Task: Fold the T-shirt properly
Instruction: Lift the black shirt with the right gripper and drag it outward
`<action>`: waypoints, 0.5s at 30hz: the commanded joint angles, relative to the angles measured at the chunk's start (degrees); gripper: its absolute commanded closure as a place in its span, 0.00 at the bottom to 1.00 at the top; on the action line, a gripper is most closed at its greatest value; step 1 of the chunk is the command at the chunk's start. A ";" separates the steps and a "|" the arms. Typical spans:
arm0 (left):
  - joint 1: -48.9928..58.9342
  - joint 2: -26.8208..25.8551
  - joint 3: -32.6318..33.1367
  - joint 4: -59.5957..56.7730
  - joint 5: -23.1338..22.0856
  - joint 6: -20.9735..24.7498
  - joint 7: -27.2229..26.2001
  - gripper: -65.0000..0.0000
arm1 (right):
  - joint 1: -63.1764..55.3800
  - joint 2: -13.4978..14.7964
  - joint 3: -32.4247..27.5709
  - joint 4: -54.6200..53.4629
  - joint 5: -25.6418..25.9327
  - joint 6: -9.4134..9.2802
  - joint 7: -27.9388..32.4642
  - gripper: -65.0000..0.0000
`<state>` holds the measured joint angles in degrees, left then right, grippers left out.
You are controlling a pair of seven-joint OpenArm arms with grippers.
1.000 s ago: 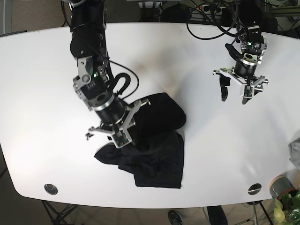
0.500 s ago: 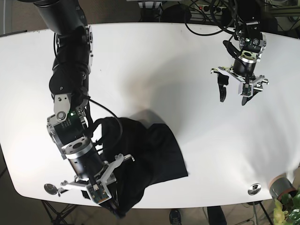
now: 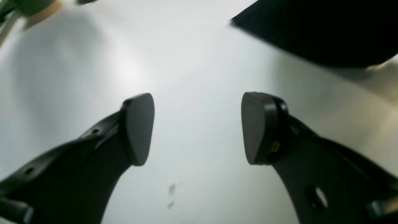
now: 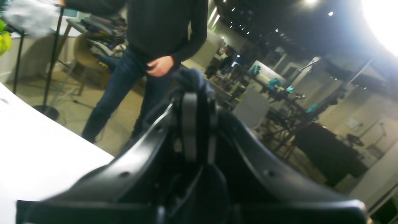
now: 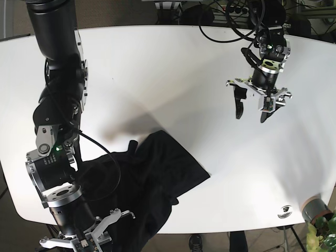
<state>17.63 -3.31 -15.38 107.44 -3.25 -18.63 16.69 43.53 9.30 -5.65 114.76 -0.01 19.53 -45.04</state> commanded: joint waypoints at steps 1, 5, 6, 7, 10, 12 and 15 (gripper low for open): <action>-2.20 0.89 1.62 -2.51 -0.40 0.57 -1.61 0.38 | 1.61 0.68 0.60 0.54 -0.12 -0.41 1.65 0.96; -7.56 2.65 2.23 -8.23 -0.40 0.66 -1.61 0.38 | 0.47 0.41 2.53 0.54 -0.12 -0.41 1.65 0.96; -9.76 3.27 2.23 -10.08 -0.40 0.66 -1.61 0.38 | 0.30 0.41 2.88 0.54 -0.12 -0.41 1.65 0.96; -11.52 3.62 2.23 -11.83 -0.40 0.66 -1.61 0.38 | 0.38 0.41 3.14 0.54 -0.12 -0.41 1.65 0.96; -17.14 4.06 2.41 -17.55 -0.23 0.66 -1.61 0.38 | 0.38 0.41 3.58 0.45 -0.12 -0.41 1.65 0.96; -22.51 3.62 5.57 -24.14 1.71 0.66 -1.96 0.38 | 0.21 0.41 3.85 0.45 -0.12 -0.41 1.65 0.96; -28.84 3.53 9.62 -31.88 5.93 0.66 -2.14 0.38 | -0.14 0.41 3.94 0.45 -0.12 -0.41 1.65 0.96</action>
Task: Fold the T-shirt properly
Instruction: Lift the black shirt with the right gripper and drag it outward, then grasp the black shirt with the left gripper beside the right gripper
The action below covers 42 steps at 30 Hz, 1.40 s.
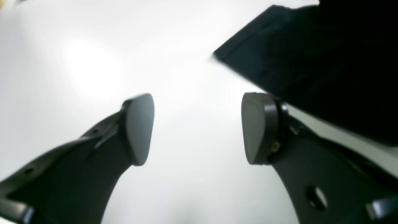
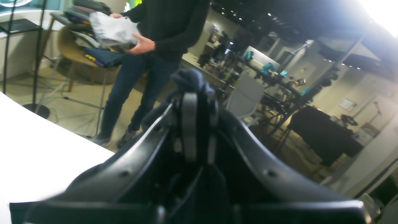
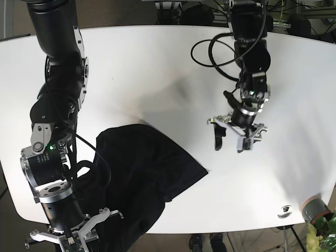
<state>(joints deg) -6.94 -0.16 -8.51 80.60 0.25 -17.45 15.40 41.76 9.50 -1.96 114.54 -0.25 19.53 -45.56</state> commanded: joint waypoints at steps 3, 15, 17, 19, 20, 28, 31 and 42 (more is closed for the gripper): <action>-10.95 0.82 2.40 -12.60 3.66 -0.53 -0.85 0.38 | 0.40 0.31 0.33 0.67 0.03 -0.41 2.18 0.96; -28.80 2.41 2.32 -40.38 3.75 1.58 -6.74 0.37 | -0.66 0.13 0.51 -0.65 -0.06 -0.41 2.18 0.96; -30.64 2.41 2.40 -44.42 3.75 3.17 -8.32 0.37 | -0.75 0.13 1.30 -0.65 0.12 -0.41 2.26 0.96; -33.19 2.41 2.40 -49.52 3.75 4.22 -10.69 0.37 | -0.83 0.13 1.91 -0.65 0.12 -0.41 2.26 0.96; -34.34 2.41 2.40 -52.07 3.75 4.40 -11.84 0.37 | -0.83 0.13 2.00 -0.65 0.12 -0.41 2.26 0.96; -40.14 2.49 2.40 -67.89 3.92 4.40 -20.80 0.37 | -2.07 0.13 2.18 -0.56 0.12 -0.41 2.26 0.96; -40.49 2.58 2.40 -69.30 3.84 4.40 -20.72 0.37 | -2.86 0.13 2.18 -0.56 0.12 -0.41 2.35 0.96; -39.08 4.96 2.05 -72.38 3.66 4.05 -20.54 0.22 | -3.21 0.13 2.18 -0.48 0.12 -0.41 2.44 0.96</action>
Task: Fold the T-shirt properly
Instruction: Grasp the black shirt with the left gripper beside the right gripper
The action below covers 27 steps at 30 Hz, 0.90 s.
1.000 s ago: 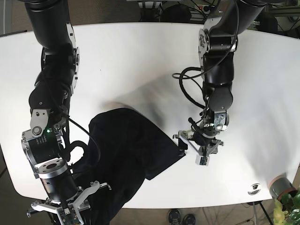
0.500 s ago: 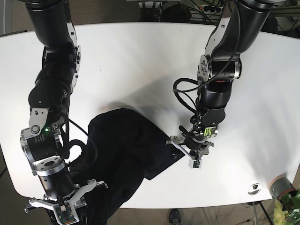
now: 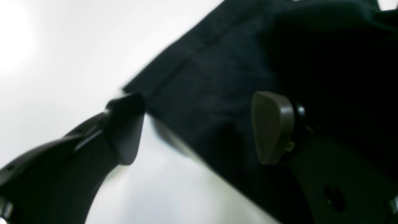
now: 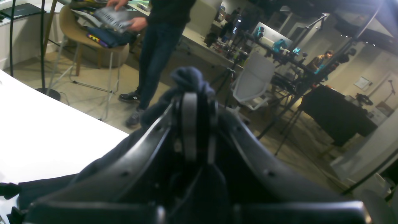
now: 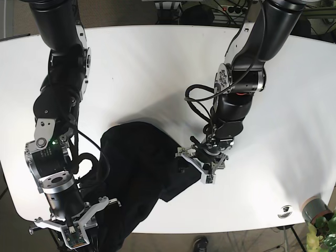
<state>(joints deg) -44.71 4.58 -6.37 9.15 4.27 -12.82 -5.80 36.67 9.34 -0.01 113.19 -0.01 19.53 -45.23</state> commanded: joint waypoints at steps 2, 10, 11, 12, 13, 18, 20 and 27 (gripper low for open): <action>-1.23 0.56 -0.09 -1.45 -0.36 -0.68 0.66 0.23 | 1.88 0.28 0.23 0.88 -0.12 -0.41 2.11 0.96; -0.87 2.67 0.00 -1.81 -0.36 -3.05 0.66 0.37 | 0.83 0.28 0.23 1.06 -0.12 -0.41 2.11 0.96; -0.87 3.03 0.17 -1.81 -0.36 -3.05 0.66 0.40 | 0.74 0.28 0.23 1.06 -0.12 -0.41 2.11 0.96; -0.87 3.38 0.26 -1.72 -0.01 -3.05 0.57 0.46 | 0.74 0.28 0.32 1.06 -0.12 -0.41 2.11 0.96; -0.87 3.46 0.26 -1.63 0.08 -3.05 0.57 0.49 | 0.74 0.28 0.32 1.06 -0.12 -0.41 2.11 0.96; -0.61 3.38 2.46 -1.45 -0.01 -2.87 0.31 0.77 | 0.65 0.28 0.41 1.06 -0.12 -0.41 2.11 0.96; 0.44 3.38 3.25 -1.28 -0.10 -2.87 0.22 0.88 | 0.65 0.28 1.46 0.97 -0.12 -0.41 2.11 0.96; 4.93 0.48 2.99 9.97 -0.45 -2.87 1.98 1.00 | 1.01 -1.74 7.00 -1.23 -0.03 -0.41 2.11 0.96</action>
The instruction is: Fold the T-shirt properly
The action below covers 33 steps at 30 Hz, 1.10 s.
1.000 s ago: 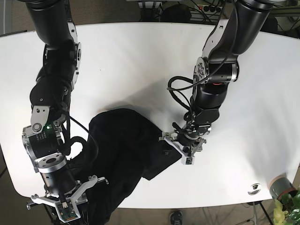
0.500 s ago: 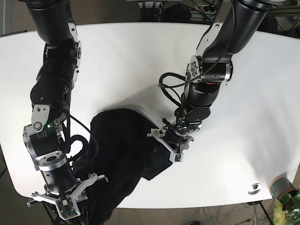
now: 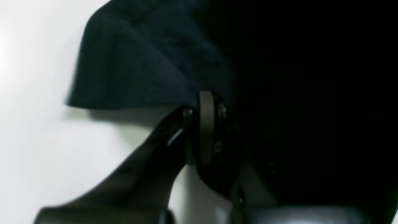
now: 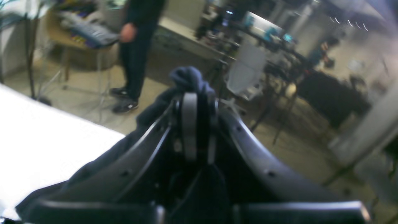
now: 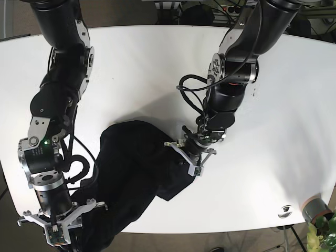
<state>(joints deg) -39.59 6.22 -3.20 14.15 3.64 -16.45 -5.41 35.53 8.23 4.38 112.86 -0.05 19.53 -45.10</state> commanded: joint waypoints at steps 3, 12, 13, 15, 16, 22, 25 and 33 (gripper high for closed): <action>1.66 -1.25 -2.82 11.65 0.18 0.76 5.19 1.00 | 2.23 -0.71 4.28 -2.31 0.01 -0.41 1.98 0.96; 2.63 -3.89 -9.24 27.21 0.18 0.49 13.89 1.00 | 4.60 -0.45 7.53 -6.35 -0.17 -0.41 1.98 0.96; 2.71 -4.06 -9.68 28.44 0.18 0.49 14.68 1.00 | 4.96 -0.45 7.53 -6.70 -0.25 -0.41 1.98 0.96; 2.71 -5.91 -11.52 32.84 0.18 0.49 17.76 1.00 | 6.10 -0.45 8.32 -7.85 -0.43 -0.50 1.98 0.96; 2.71 -6.53 -12.14 34.24 0.18 0.49 18.99 1.00 | 6.80 -0.45 8.67 -8.64 -0.43 -0.50 1.98 0.96; 0.60 -7.67 -13.02 42.42 0.18 0.49 23.65 1.00 | 12.52 0.52 9.99 -17.17 -0.34 -0.50 1.89 0.96; -1.07 -9.43 -13.11 46.46 0.10 0.49 27.43 1.00 | 15.06 1.40 9.73 -19.98 -0.08 -0.58 1.81 0.96; -11.61 -15.76 -13.02 51.74 -8.96 0.49 36.57 1.00 | 25.79 1.40 9.55 -28.33 -0.08 -0.58 1.81 0.96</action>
<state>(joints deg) -46.81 -7.42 -16.08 63.37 -3.46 -16.49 30.46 55.31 9.37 14.20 85.43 -0.51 19.27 -45.69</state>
